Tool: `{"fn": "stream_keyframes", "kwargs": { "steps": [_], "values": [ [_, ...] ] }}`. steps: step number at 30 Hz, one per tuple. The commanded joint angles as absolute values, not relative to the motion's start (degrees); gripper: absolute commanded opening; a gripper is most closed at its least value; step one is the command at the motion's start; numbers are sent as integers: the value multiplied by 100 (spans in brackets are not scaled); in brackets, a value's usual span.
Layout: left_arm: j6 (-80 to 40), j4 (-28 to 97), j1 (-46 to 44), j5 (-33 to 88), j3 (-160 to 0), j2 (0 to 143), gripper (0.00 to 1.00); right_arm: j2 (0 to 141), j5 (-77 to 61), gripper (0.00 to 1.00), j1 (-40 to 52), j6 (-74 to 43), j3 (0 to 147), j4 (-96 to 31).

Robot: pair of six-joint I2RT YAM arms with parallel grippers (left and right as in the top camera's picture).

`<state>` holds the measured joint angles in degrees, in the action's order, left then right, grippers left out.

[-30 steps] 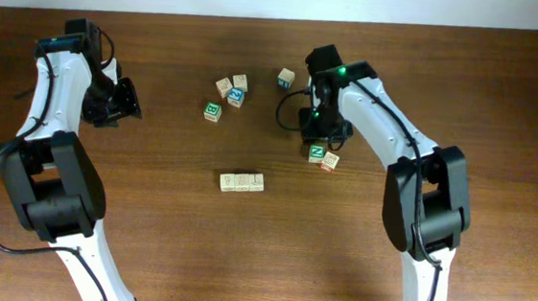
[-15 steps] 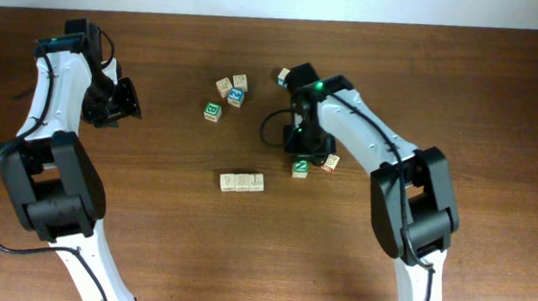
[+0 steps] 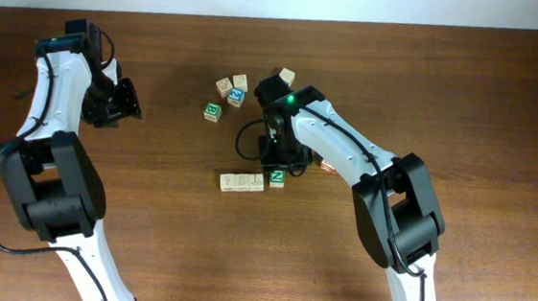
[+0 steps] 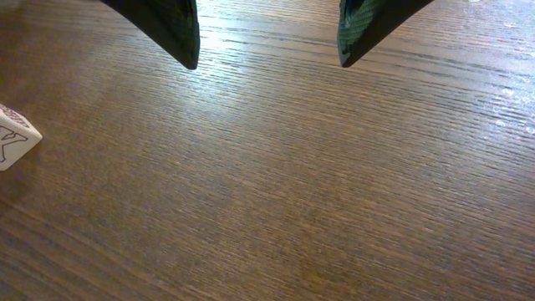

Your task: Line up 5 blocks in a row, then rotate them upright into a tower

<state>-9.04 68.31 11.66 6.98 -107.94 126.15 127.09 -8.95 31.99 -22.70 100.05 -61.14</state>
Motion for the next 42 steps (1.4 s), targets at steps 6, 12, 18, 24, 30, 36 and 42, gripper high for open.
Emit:
{"fn": "stream_keyframes", "kwargs": {
  "steps": [6,12,18,24,30,36,42],
  "values": [
    [-956,6858,1173,657,-10890,12685,51,12779,-895,40,2823,-2147,10925,-6973],
    [-956,6855,1173,657,-10890,12685,52,12787,-856,15,2790,-1900,9850,-6134],
    [-956,6858,1173,657,-10890,12685,52,12787,-1050,16,2917,-1511,9675,-5476],
    [-956,6858,1173,657,-10890,12685,52,12787,-1057,15,3085,-1551,9653,-5548],
    [-956,6858,1173,657,-10890,12685,52,12787,-1057,14,3083,-1594,9655,-5607],
    [-956,6855,1173,657,-10890,12685,52,12768,-1179,14,2530,-1699,10068,-6326],
    [-956,6860,1173,657,-10890,12685,51,12781,-1345,14,2683,-1905,9710,-6442]
  ]
}}
